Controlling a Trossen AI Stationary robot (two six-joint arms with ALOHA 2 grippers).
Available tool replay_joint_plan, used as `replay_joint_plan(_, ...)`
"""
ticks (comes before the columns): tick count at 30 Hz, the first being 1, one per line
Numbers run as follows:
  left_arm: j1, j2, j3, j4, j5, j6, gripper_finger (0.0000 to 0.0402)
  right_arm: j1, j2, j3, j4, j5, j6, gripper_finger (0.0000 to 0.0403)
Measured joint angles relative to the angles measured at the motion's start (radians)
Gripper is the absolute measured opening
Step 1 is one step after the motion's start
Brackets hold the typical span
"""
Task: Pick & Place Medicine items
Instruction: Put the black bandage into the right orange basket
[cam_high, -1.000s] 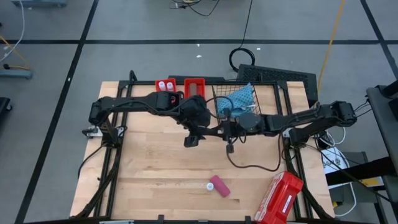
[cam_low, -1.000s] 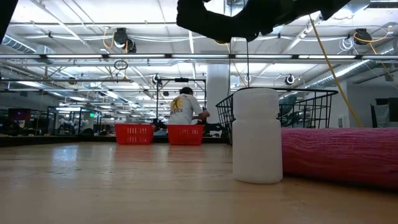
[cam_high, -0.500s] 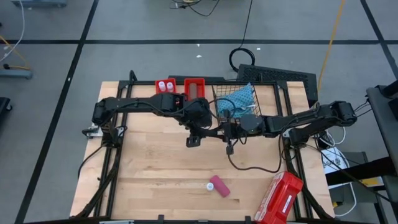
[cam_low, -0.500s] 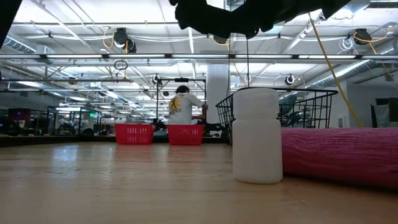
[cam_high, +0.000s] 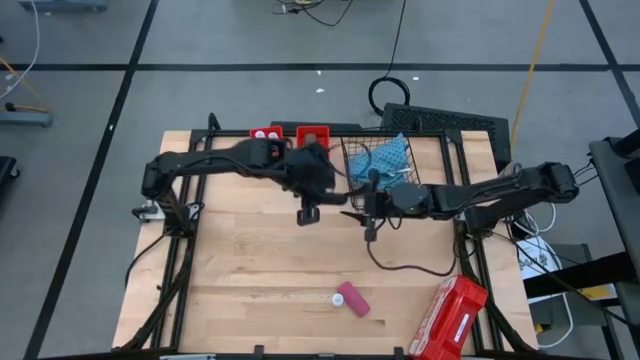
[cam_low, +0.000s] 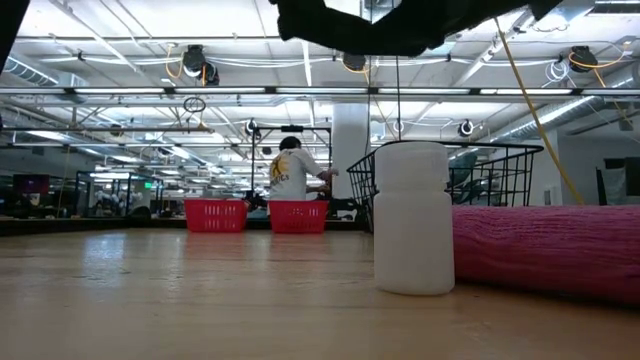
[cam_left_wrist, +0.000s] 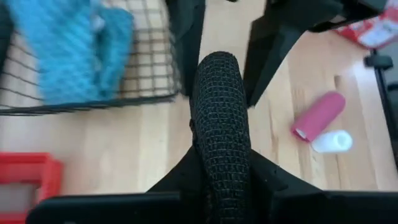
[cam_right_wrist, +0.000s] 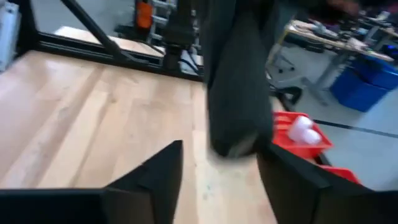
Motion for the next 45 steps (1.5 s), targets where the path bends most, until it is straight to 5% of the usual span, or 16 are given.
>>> replay_joint_plan(6, 0.042, -0.086, -0.072, 0.156, -0.091, -0.052, 0.0063, 0.000, -0.118, 0.000, -0.130, 0.040, 0.023, 0.0230)
replay_joint_plan(15, 0.210, -0.116, -0.453, 0.697, -0.185, -0.339, 0.0063, 0.000, -0.226, -0.076, -0.134, 0.040, 0.009, 0.0224)
replay_joint_plan(25, 0.336, -0.113, -0.766, 1.084, -0.539, -0.665, 0.0063, 0.000, -0.329, -0.111, -0.133, 0.039, -0.010, 0.0210)
replay_joint_plan(45, 0.371, 0.106, -0.804, 1.279, -0.635, -0.920, 0.0063, 0.000, -0.360, -0.118, -0.085, 0.042, -0.041, 0.0210)
